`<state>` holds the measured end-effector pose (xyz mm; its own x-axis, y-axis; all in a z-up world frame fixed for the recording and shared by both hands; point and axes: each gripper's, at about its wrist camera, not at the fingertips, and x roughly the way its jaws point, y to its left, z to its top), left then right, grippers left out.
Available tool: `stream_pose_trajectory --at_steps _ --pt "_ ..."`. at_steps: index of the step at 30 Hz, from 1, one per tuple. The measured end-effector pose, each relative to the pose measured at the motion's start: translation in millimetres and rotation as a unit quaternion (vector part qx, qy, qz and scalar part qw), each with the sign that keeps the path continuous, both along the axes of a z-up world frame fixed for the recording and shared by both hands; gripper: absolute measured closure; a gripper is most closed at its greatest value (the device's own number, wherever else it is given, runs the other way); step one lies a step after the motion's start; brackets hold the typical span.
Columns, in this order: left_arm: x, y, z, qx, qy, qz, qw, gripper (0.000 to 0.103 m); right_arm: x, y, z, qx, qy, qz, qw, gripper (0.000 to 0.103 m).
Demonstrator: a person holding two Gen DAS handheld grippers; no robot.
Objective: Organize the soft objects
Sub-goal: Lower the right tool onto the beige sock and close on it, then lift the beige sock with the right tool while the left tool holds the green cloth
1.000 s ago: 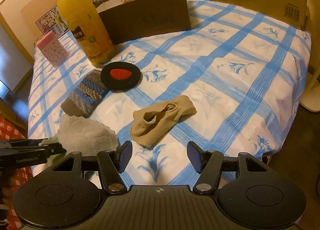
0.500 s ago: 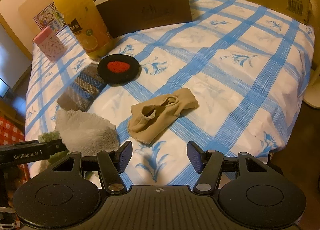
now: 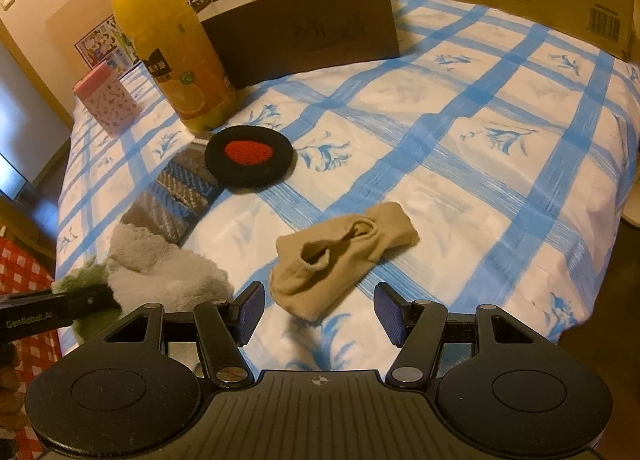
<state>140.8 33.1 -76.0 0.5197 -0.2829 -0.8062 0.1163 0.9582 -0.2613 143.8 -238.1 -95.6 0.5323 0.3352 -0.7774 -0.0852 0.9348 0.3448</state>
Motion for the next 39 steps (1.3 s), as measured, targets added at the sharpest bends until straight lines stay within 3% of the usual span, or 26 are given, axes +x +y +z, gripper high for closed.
stream_pose_trajectory --at_steps 7,12,14,15,16,24,39 --pt "1.7 13.0 3.4 0.041 -0.012 0.021 0.9989 0.083 17.9 -4.5 -9.2 0.026 0.011 -0.064 0.998 0.042" --pt "0.8 20.1 1.0 0.05 -0.01 0.029 0.9983 0.083 29.2 -1.2 -16.9 0.027 0.021 -0.085 0.996 0.043" --pt "0.2 17.4 -3.4 0.054 -0.006 0.023 0.9982 0.081 28.2 6.7 -16.8 0.005 0.005 -0.068 0.998 0.053" --pt "-0.5 15.6 -5.2 0.057 -0.004 0.021 0.9982 0.081 28.0 11.2 -16.9 -0.008 0.0 -0.054 0.999 0.067" --pt "-0.5 13.6 -7.5 0.057 -0.002 0.02 0.9982 0.08 26.4 14.8 -18.0 -0.017 -0.003 -0.044 0.999 0.073" --pt "3.2 9.1 -15.3 0.055 0.005 0.02 0.9983 0.077 20.1 24.3 -16.8 -0.05 -0.032 -0.002 0.998 0.093" --pt "1.5 4.2 -12.7 0.073 -0.003 0.008 0.9973 0.083 13.7 25.6 -7.2 -0.037 -0.04 0.016 0.998 0.096"
